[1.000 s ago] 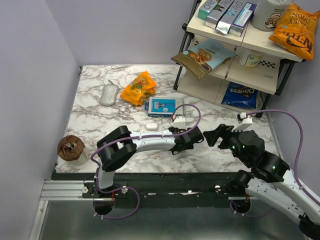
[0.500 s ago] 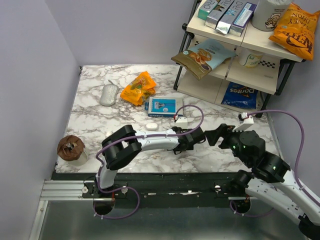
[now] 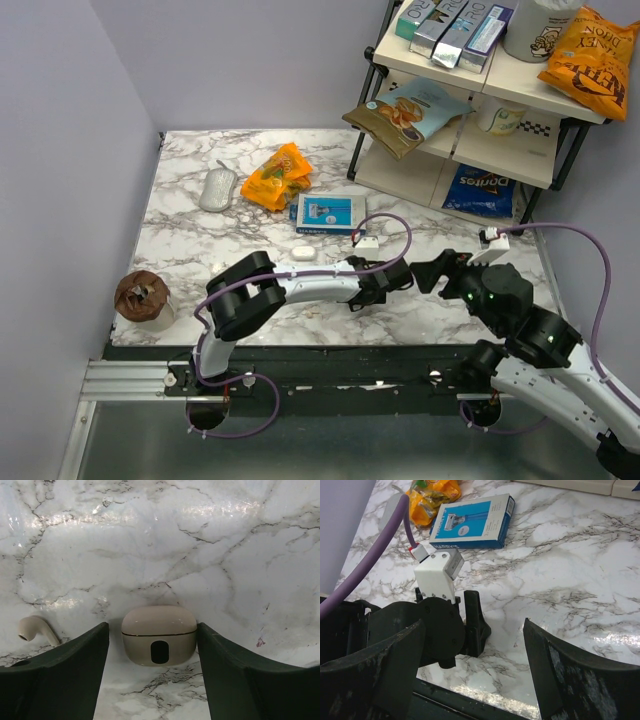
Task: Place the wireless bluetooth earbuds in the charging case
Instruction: Pick up the charging case at the center of the board.
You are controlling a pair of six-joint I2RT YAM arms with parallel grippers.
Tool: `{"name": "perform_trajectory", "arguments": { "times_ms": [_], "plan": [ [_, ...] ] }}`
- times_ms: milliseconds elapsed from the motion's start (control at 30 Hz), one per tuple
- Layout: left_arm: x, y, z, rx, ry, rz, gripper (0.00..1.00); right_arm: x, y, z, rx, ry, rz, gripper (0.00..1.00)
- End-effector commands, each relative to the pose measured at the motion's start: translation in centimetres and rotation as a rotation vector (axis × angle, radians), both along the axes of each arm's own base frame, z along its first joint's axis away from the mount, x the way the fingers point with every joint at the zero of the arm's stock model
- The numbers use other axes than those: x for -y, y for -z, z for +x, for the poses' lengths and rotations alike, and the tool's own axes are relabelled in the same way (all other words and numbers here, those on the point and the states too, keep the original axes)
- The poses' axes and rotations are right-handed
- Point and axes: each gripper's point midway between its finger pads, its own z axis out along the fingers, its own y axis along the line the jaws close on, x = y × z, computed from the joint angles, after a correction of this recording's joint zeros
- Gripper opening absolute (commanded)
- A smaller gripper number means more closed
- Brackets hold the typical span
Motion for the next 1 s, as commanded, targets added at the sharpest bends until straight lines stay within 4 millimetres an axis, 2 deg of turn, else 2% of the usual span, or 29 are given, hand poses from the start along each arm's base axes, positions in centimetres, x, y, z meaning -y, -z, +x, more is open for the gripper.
{"name": "perform_trajectory", "arguments": {
  "times_ms": [0,233,333,367,433,467,533,567,633,667,700,733,767,800,833,867,900,933,967],
  "plan": [
    [0.8,1.1,-1.2,-0.037,0.033,-0.006,0.72,0.3,0.8,-0.3,-0.013,-0.001,-0.01,0.88],
    [0.8,0.8,-1.3,-0.033,0.036,-0.023,0.56,0.3,0.8,-0.4,-0.015,-0.001,-0.005,0.88],
    [1.1,0.5,-1.4,-0.024,0.044,-0.044,0.44,0.3,0.7,-0.4,-0.011,-0.003,-0.001,0.88],
    [1.4,0.1,-1.3,-0.013,0.047,-0.064,0.34,0.3,0.6,-0.5,-0.01,-0.004,0.001,0.88],
    [1.3,-0.1,-1.2,0.001,0.055,-0.069,0.22,0.3,0.2,-0.5,-0.003,-0.001,0.007,0.88],
    [1.2,-0.9,-0.7,0.033,0.056,-0.073,0.09,0.4,-0.1,-0.5,0.005,-0.003,0.007,0.88],
    [0.7,-1.6,-0.3,0.072,0.065,-0.06,0.0,0.8,-0.6,-0.1,0.016,0.022,-0.009,0.88],
    [0.7,-3.0,0.1,0.108,0.076,-0.073,0.0,1.1,-1.9,-0.1,0.033,0.033,-0.002,0.88],
    [-0.6,-3.8,0.8,0.168,0.069,-0.055,0.0,1.5,-3.1,0.1,0.056,0.049,-0.007,0.88],
    [-0.4,-5.5,1.1,0.209,0.073,-0.099,0.0,1.4,-4.2,0.3,0.068,0.05,-0.001,0.88],
    [-1.4,-5.5,1.3,0.237,0.086,-0.071,0.0,1.5,-4.9,0.3,0.077,0.052,-0.002,0.88],
    [-1.7,-6.0,1.4,0.255,0.096,-0.076,0.0,1.4,-5.3,0.5,0.08,0.051,-0.002,0.88],
    [-1.4,-7.8,1.7,0.297,0.1,-0.134,0.0,1.1,-5.5,0.6,0.074,0.049,-0.01,0.88],
    [-2.5,-7.3,1.5,0.309,0.129,-0.106,0.0,1.0,-6.2,0.6,0.082,0.045,-0.002,0.88],
    [-2.9,-7.7,1.6,0.328,0.14,-0.116,0.0,0.9,-6.4,0.8,0.083,0.044,-0.003,0.88],
    [-2.5,-9.9,1.8,0.378,0.139,-0.195,0.0,0.6,-6.7,0.9,0.086,0.037,0.002,0.88],
    [-3.7,-9.1,1.6,0.383,0.158,-0.183,0.0,0.2,-6.8,1.0,0.082,0.023,-0.006,0.88],
    [-3.8,-9.6,1.4,0.399,0.21,-0.195,0.0,0.0,-6.8,1.1,0.082,0.014,-0.011,0.88],
    [-3.3,-12.3,1.7,0.461,0.225,-0.285,0.0,-0.4,-6.9,1.2,0.085,0.0,-0.013,0.88]
  ]
}}
